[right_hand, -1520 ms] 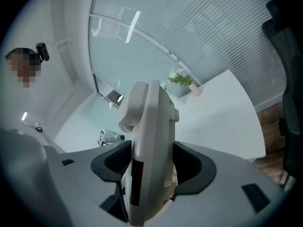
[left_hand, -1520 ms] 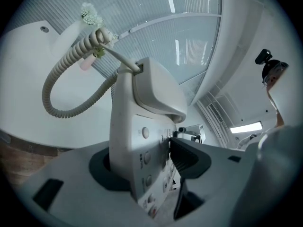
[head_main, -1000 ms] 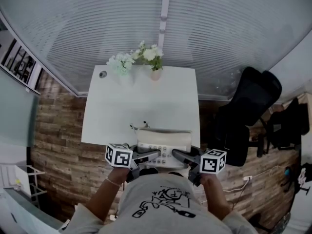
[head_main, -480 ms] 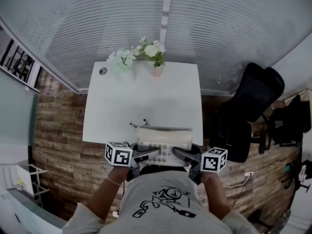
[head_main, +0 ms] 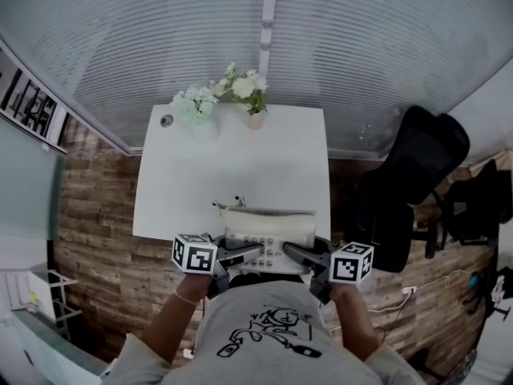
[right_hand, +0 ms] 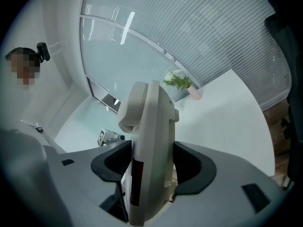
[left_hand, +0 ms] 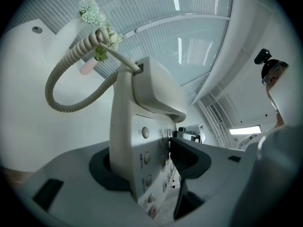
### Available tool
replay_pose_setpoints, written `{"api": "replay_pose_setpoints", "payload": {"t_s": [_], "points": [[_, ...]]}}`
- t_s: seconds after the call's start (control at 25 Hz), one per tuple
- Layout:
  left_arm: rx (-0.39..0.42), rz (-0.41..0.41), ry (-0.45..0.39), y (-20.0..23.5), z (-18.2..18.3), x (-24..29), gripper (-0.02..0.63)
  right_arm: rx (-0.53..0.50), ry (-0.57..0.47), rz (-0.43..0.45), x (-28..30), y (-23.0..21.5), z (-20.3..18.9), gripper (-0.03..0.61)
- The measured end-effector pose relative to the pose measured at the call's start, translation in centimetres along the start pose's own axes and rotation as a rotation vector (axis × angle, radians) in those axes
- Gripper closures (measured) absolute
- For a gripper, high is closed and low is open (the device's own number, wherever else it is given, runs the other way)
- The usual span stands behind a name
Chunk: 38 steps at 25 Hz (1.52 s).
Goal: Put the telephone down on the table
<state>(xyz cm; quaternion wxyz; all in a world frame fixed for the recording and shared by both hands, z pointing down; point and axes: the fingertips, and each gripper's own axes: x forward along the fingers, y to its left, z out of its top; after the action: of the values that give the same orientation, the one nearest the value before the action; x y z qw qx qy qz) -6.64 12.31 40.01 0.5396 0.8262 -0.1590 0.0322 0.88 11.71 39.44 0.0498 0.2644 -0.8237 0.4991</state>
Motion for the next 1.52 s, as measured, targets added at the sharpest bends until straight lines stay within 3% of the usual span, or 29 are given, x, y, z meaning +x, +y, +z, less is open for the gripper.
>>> {"api": "replay_pose_setpoints", "payload": {"t_s": [0.8,1.52], "points": [[-0.013,0.049,-0.039,2.0,6.6,6.1,0.364,0.009,0.030,0.042,-0.6,-5.3,7.6,0.290],[-0.045,0.085,-0.066,2.1,9.3,11.1,0.364,0.025,0.080,0.072,-2.4,-9.5,11.6,0.290]]}}
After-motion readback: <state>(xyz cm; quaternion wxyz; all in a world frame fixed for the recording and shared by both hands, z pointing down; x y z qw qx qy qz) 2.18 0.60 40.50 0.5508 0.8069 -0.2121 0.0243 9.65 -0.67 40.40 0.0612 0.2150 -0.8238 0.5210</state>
